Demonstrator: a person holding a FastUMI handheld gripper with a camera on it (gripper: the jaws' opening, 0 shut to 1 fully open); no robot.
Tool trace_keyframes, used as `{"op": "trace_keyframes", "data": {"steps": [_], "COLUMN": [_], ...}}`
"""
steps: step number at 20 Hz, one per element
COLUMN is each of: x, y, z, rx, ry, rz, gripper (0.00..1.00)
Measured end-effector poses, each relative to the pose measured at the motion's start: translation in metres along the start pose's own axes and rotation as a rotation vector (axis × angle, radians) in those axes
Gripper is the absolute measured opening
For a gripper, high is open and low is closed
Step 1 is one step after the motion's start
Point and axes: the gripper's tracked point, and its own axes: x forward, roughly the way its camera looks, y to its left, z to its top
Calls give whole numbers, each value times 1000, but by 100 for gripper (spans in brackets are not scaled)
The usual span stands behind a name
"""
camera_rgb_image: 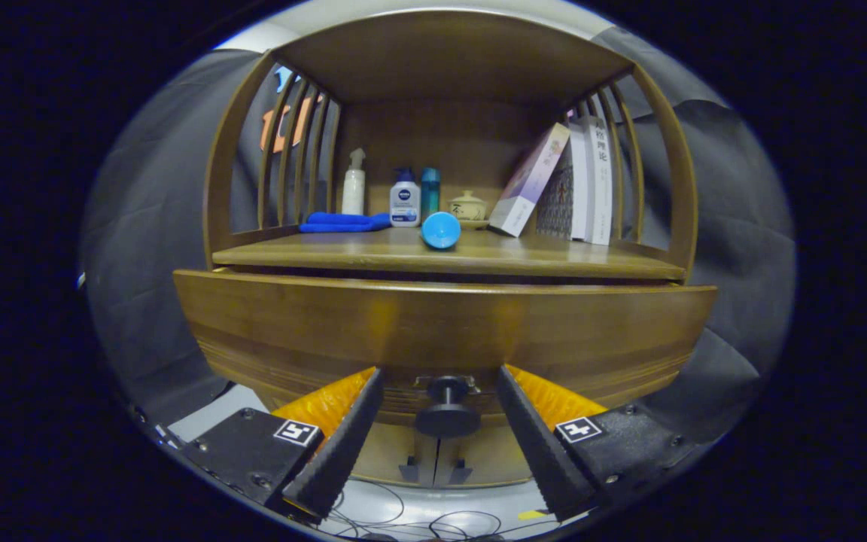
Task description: Pull open the drawer, take out the items inside it, and place them on the countertop above the cabinet.
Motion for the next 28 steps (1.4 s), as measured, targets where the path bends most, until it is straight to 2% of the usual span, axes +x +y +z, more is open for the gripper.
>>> {"op": "trace_keyframes", "data": {"steps": [3, 7, 8, 10, 11, 17, 23, 28], "x": [20, 19, 23, 18, 10, -88, -191, -257], "y": [-1, -3, -2, 14, 15, 29, 38, 15], "z": [6, 5, 5, -1, 2, 26, 34, 62], "rx": [7, 3, -16, -14, -17, -24, 15, 12], "ry": [4, -2, -1, 27, 14, -71, -42, -104], "rz": [-11, -67, -65, 12, 10, 112, 227, 237], "gripper": [99, 99, 99, 100, 100, 100, 100, 100]}}
